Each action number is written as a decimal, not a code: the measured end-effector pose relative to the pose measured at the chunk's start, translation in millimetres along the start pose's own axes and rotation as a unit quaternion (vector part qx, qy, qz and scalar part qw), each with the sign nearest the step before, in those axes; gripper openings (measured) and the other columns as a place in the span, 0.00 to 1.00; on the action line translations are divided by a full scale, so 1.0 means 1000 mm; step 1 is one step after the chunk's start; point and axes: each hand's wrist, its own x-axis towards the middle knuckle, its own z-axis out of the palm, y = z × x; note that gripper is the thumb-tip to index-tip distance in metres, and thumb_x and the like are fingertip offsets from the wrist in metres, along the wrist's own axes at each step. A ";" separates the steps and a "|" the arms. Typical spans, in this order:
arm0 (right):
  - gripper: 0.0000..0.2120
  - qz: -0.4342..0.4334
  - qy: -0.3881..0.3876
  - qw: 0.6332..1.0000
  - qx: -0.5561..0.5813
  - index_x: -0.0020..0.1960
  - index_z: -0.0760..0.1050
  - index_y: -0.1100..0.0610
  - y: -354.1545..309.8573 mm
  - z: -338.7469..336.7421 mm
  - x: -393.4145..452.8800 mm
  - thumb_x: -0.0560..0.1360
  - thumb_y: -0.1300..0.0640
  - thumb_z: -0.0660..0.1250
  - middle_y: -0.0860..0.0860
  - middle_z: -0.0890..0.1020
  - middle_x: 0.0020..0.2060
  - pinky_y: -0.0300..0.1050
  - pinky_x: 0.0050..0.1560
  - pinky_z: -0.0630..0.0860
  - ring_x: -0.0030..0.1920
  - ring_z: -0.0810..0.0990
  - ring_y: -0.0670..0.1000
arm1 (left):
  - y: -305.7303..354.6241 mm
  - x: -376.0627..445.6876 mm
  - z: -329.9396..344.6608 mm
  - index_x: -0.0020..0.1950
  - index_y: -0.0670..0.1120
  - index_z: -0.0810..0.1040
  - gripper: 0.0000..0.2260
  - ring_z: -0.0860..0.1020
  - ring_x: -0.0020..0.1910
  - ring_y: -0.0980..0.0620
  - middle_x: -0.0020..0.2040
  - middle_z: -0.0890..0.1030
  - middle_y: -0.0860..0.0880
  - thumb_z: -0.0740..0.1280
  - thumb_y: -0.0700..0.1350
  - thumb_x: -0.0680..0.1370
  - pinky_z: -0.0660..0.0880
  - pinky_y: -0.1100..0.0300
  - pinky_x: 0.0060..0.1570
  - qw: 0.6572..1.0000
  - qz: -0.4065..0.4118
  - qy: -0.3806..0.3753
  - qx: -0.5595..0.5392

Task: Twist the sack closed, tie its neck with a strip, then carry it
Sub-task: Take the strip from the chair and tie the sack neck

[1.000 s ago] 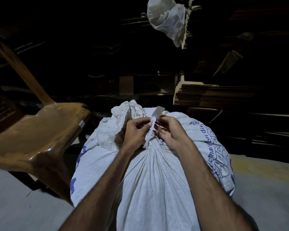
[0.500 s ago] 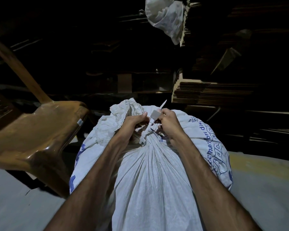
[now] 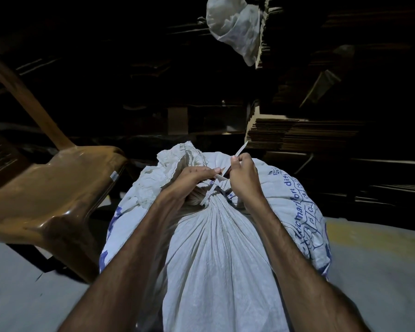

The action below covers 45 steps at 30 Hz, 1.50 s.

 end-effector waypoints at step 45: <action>0.18 0.083 -0.048 0.909 0.405 0.42 0.82 0.62 0.003 -0.019 -0.119 0.86 0.53 0.64 0.67 0.87 0.43 0.45 0.52 0.84 0.47 0.89 0.63 | -0.016 -0.106 0.063 0.47 0.32 0.83 0.03 0.73 0.39 0.45 0.39 0.75 0.38 0.71 0.28 0.75 0.76 0.57 0.40 0.977 -0.012 0.192 -0.086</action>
